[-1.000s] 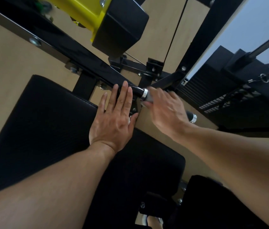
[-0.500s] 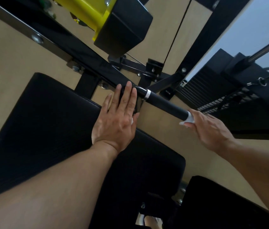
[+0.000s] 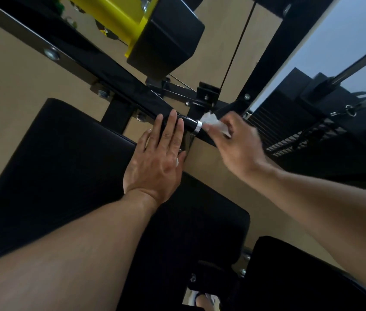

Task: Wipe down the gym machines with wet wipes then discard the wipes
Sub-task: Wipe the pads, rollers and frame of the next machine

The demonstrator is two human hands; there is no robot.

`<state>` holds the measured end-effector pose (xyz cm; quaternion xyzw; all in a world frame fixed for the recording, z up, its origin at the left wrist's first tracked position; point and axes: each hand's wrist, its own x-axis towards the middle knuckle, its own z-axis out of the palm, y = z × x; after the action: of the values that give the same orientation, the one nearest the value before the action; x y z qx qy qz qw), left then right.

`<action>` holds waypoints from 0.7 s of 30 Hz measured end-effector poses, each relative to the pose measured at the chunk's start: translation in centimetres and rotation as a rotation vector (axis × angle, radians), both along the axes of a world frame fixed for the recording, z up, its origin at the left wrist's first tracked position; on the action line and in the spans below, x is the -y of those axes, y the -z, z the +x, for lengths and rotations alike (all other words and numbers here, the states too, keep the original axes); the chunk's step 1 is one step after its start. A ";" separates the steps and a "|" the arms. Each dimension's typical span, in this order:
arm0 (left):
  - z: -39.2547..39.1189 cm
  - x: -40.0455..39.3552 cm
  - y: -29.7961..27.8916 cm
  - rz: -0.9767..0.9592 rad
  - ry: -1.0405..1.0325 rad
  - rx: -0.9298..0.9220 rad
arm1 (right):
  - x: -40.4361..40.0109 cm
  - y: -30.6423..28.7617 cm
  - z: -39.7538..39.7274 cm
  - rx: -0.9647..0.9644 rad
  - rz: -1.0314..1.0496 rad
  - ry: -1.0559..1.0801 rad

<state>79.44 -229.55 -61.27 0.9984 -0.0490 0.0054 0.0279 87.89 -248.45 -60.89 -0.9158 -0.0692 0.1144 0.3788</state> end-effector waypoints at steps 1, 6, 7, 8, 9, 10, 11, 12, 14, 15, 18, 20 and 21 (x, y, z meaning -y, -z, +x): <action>0.0 0.0 0.0 -0.004 -0.005 0.002 | -0.2 -0.1 -0.9 0.026 0.026 -0.037; -0.1 0.0 0.1 -0.012 -0.002 0.021 | 0.6 0.1 -1.0 0.289 0.043 -0.059; -0.1 0.0 0.1 -0.011 -0.002 0.024 | 0.6 0.2 -0.8 0.310 0.049 -0.077; -0.1 0.0 0.1 -0.010 -0.003 0.026 | 0.6 0.4 -0.6 0.308 0.048 -0.105; -0.1 0.1 0.1 -0.011 -0.004 0.026 | 0.6 0.6 -0.2 0.292 0.040 -0.146; -0.1 0.1 0.2 -0.013 -0.005 0.023 | 0.6 0.8 0.1 0.290 0.010 -0.198; -0.1 0.1 0.2 -0.015 -0.006 0.021 | 0.7 1.1 0.4 0.325 -0.049 -0.257; -0.1 0.1 0.2 -0.016 -0.006 0.021 | 0.7 1.3 0.6 0.384 -0.132 -0.315; -0.1 0.0 0.1 -0.011 -0.003 0.024 | 0.5 1.3 0.8 0.446 -0.254 -0.391; 0.0 0.0 0.1 -0.010 -0.002 0.024 | 0.3 1.2 0.6 0.408 -0.272 -0.409; 0.0 0.0 0.1 -0.010 0.000 0.021 | -0.4 1.2 -0.1 0.281 -0.282 -0.381; 0.0 0.0 0.1 -0.014 0.002 0.022 | 0.5 1.4 -0.4 0.258 -0.298 -0.360; 0.0 0.0 0.1 -0.019 0.005 0.019 | 1.4 1.7 -0.6 0.260 -0.314 -0.353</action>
<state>79.45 -229.52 -61.37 0.9979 -0.0518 0.0155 0.0369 87.32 -249.82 -62.54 -0.9441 -0.2573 0.0692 0.1941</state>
